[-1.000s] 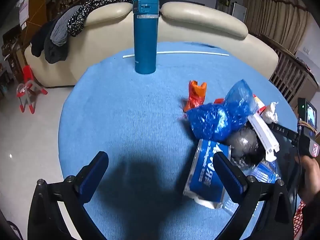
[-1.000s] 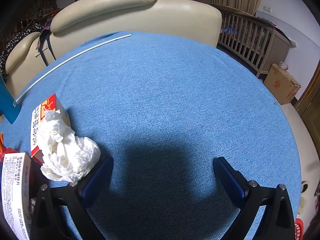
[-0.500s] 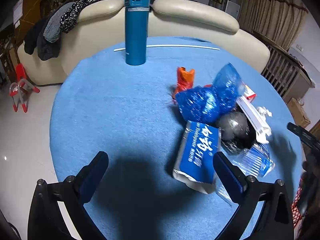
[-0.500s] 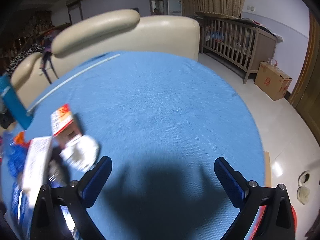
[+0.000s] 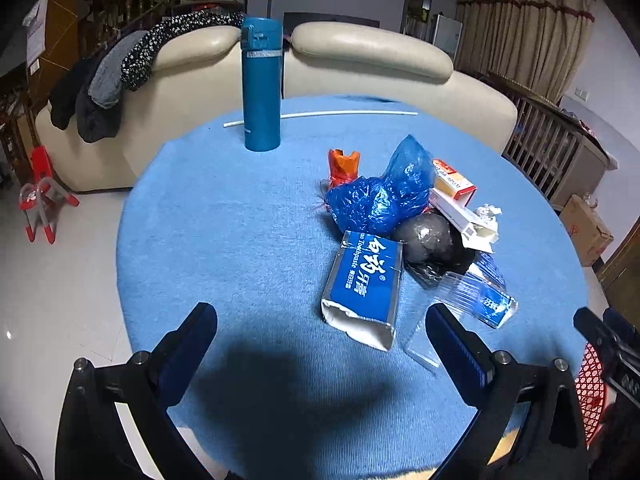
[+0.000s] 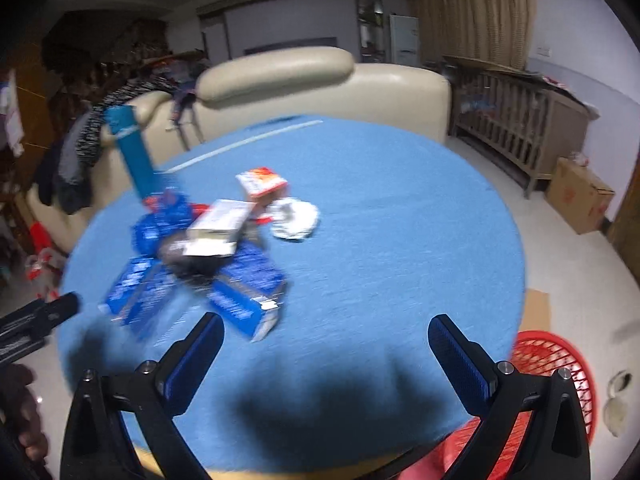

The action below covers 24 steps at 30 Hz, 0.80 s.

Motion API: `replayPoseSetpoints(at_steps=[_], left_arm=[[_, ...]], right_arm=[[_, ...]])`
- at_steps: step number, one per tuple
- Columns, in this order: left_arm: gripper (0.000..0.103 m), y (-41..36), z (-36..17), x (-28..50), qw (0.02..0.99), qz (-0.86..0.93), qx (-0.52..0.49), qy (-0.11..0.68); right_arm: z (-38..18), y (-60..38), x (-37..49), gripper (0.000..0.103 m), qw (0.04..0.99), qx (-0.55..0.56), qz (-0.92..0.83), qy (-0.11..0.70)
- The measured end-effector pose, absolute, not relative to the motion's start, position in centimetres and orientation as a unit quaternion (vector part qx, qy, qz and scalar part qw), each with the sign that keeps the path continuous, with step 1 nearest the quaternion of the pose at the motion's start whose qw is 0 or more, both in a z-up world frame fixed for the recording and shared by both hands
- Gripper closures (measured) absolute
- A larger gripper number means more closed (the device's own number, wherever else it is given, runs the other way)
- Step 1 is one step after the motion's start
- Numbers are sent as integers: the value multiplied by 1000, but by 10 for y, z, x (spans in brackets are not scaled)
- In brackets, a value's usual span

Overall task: Collect trash
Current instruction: 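Move both tools toward the pile of trash on the blue table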

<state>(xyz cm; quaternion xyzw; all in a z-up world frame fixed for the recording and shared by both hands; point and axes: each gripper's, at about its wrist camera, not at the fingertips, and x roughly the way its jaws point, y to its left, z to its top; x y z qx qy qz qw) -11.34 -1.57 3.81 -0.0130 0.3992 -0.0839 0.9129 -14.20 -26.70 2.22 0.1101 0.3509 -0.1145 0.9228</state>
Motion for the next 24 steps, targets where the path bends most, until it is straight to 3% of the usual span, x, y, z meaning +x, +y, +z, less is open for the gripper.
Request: replayPoseSetpoints(at_steps=[7, 24], left_arm=[[0, -23, 44, -134, 919, -98, -4, 382], [0, -39, 29, -150, 925, -114, 14, 362]], right_arm=[[41, -249, -164, 0, 932, 122, -101, 326], [28, -229, -178, 0, 936, 115, -98, 318]])
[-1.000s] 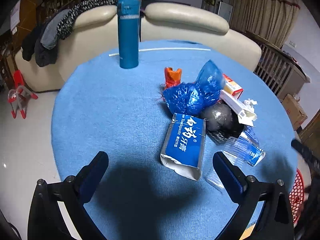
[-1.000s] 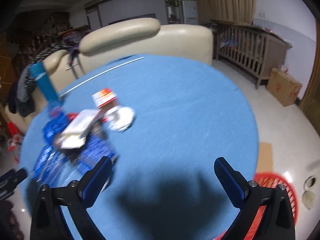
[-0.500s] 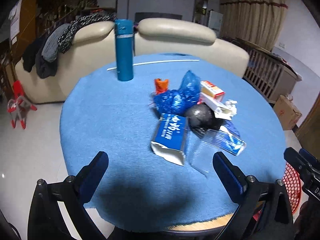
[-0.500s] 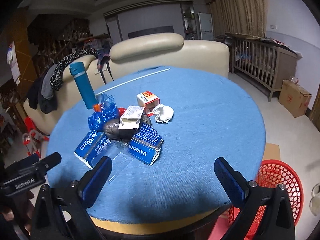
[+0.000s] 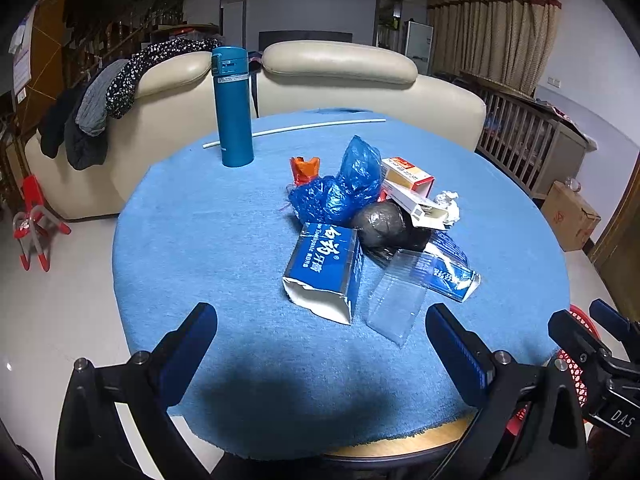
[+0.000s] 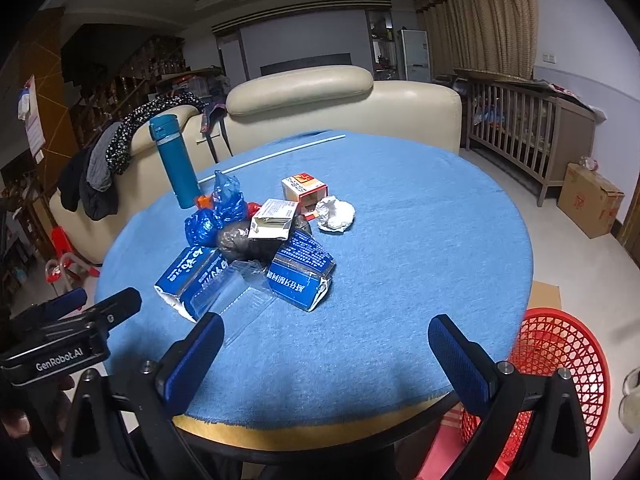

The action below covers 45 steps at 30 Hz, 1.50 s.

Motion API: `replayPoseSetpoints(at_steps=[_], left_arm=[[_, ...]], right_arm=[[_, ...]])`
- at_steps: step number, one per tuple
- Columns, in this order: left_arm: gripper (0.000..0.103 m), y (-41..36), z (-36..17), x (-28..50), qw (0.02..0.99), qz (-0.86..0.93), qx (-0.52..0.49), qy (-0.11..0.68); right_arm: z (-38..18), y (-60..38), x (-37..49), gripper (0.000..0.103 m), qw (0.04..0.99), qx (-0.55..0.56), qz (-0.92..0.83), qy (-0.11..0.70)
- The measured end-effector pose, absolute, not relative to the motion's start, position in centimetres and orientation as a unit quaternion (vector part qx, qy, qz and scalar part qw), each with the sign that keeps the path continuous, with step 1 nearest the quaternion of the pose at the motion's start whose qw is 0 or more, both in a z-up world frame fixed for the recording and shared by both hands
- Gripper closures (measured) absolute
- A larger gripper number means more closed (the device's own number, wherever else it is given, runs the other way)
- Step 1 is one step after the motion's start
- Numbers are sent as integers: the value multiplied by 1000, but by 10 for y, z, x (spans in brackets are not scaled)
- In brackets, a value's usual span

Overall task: Collect trash
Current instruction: 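Move both tools toward the pile of trash on the blue table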

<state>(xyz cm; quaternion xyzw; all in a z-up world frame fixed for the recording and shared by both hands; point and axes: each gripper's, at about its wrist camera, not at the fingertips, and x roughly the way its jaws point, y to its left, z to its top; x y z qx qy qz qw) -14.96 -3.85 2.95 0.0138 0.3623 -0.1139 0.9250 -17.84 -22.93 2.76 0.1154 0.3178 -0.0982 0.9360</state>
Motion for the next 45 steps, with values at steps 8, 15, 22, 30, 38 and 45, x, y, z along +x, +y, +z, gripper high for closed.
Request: replayPoseSetpoints(at_steps=[8, 15, 22, 30, 38, 45], left_arm=[[0, -40, 27, -153, 925, -115, 15, 363], [0, -40, 26, -155, 924, -116, 15, 364], [0, -38, 25, -154, 923, -116, 14, 366], [0, -38, 24, -155, 923, -116, 14, 367], [0, -18, 13, -144, 920, -92, -10, 381], [0, -11, -4, -128, 909, -91, -19, 406]], right_arm=[[26, -224, -179, 0, 937, 104, -98, 320], [25, -222, -180, 0, 937, 99, -95, 320], [24, -220, -180, 0, 938, 98, -92, 320], [23, -219, -181, 0, 938, 99, -90, 319], [17, -222, -180, 0, 937, 103, -85, 324], [2, -224, -173, 0, 930, 103, -77, 344]])
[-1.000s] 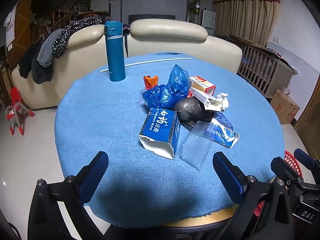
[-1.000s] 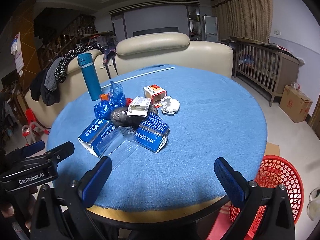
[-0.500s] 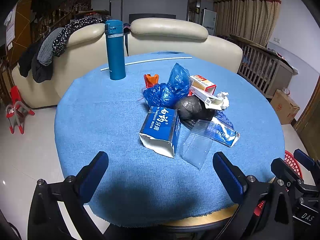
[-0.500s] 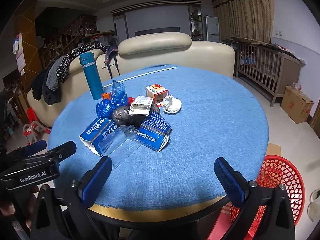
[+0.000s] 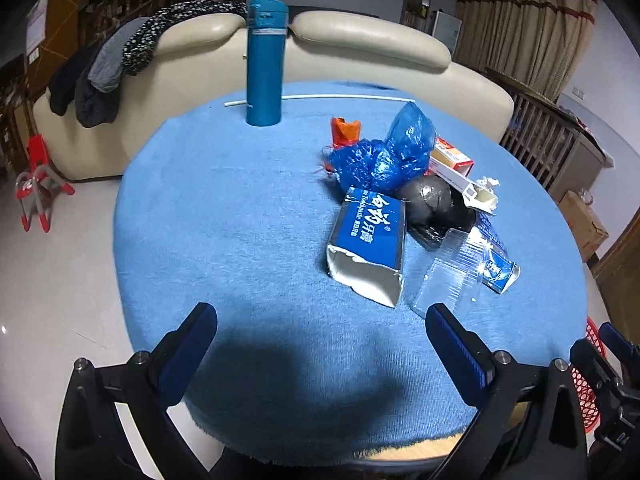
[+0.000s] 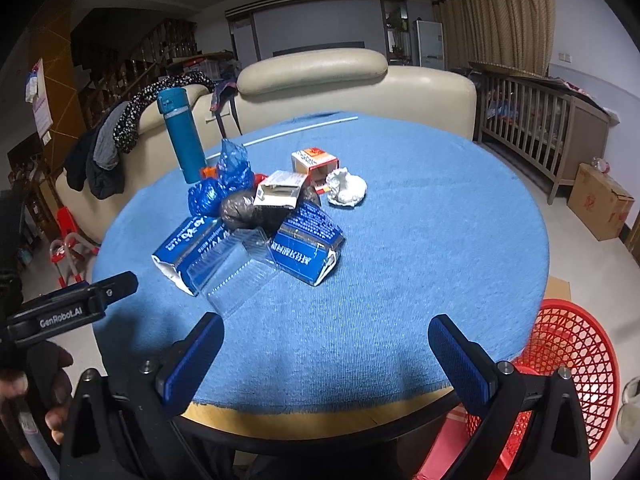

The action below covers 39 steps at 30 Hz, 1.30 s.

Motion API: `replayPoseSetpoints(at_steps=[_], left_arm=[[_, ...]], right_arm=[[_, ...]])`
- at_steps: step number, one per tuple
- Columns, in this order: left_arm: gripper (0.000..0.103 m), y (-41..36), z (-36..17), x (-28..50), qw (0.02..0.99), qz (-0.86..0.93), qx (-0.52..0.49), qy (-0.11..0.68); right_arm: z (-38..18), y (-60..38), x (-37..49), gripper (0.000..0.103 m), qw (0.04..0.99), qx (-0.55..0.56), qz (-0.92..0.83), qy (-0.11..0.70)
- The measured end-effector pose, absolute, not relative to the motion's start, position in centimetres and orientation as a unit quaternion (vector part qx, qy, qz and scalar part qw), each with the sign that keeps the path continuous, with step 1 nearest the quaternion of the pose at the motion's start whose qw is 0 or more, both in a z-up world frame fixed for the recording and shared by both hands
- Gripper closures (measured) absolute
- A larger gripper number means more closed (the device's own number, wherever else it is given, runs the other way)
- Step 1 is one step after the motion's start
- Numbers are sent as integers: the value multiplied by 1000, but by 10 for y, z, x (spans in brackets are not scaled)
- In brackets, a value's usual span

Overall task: Collect trash
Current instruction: 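Move both tools toward the pile of trash on the blue table, then grasp the blue toothpaste box with the left tool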

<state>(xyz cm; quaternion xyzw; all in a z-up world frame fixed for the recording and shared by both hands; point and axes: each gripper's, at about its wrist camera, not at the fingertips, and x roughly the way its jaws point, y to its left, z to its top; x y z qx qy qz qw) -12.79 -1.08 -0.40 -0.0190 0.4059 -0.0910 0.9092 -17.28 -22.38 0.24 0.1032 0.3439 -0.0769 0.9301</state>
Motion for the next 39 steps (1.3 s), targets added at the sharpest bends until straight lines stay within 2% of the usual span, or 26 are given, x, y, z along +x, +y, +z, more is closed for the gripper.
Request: replayPoseSetpoints(at_steps=[18, 19, 20, 21, 24, 25, 32, 39], left_arm=[[1, -62, -20, -31, 878, -135, 57, 456], [7, -64, -22, -29, 875, -138, 61, 460], [22, -67, -26, -27, 870, -142, 67, 468], [29, -69, -32, -24, 862, -148, 72, 480], [35, -66, -42, -26, 859, -167, 58, 481], [43, -65, -42, -28, 860, -169, 59, 477], [46, -31, -45, -55, 884, -123, 43, 448], [45, 6, -60, -76, 888, -85, 3, 452]], right_arm=[[-25, -234, -165, 0, 915, 124, -74, 376], [-27, -235, -165, 0, 914, 126, -74, 378], [-28, -236, -165, 0, 914, 127, -74, 379], [-28, -236, -165, 0, 913, 128, -74, 381], [-30, -237, -163, 0, 911, 130, -75, 383], [-30, -238, -163, 0, 911, 130, -75, 384], [-27, -226, -151, 0, 912, 120, -54, 389], [-6, -186, -120, 0, 921, 99, 4, 376]])
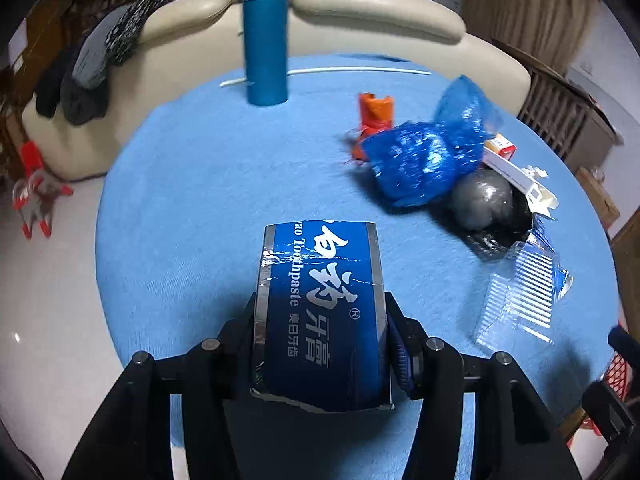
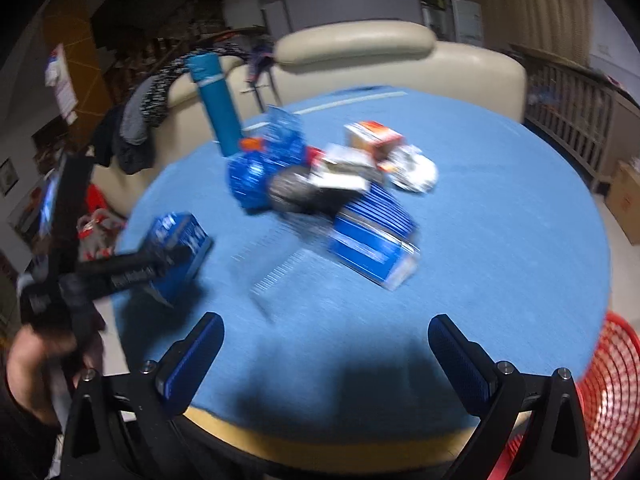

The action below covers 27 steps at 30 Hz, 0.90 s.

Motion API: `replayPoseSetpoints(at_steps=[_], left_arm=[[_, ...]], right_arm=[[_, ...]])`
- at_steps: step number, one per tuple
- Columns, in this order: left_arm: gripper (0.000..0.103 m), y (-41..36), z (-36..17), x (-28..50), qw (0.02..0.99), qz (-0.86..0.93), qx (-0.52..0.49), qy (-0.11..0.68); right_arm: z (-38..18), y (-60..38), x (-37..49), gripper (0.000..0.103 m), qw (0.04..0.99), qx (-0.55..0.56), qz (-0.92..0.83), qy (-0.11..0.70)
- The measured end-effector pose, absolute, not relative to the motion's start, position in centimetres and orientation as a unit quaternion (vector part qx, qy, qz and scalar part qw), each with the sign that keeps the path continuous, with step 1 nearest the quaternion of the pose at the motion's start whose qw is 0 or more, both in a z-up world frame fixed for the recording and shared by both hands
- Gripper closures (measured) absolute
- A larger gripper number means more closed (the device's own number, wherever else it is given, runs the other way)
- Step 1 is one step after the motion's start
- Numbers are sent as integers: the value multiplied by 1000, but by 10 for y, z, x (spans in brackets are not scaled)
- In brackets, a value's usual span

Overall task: Collect trash
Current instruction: 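Grasp the blue toothpaste box with the left tool, then grasp the clear plastic container with the right tool while the left tool holds the toothpaste box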

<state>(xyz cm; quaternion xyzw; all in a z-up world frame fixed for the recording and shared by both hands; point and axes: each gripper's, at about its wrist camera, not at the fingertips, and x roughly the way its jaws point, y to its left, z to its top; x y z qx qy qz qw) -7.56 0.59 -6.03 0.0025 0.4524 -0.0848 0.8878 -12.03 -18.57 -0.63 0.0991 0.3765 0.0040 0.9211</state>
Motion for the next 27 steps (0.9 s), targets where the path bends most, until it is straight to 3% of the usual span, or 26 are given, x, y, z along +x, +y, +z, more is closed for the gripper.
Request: replayPoseSetpoints(at_steps=[8, 10, 12, 14, 17, 27], left_arm=[[45, 16, -72, -77, 888, -87, -4, 451], [45, 20, -75, -72, 887, -89, -6, 452], [45, 20, -78, -61, 887, -91, -6, 452], [45, 20, -78, -61, 887, -91, -4, 452], [45, 19, -72, -62, 887, -91, -3, 453], [45, 5, -57, -73, 888, -98, 9, 450]], right_arm=[[-17, -156, -81, 4, 917, 91, 23, 389], [-23, -151, -73, 24, 916, 87, 22, 390], [-31, -149, -62, 61, 908, 90, 23, 408], [-41, -150, -53, 67, 901, 96, 24, 421], [-42, -154, -57, 86, 901, 120, 45, 414], [-17, -176, -88, 88, 915, 153, 53, 369]])
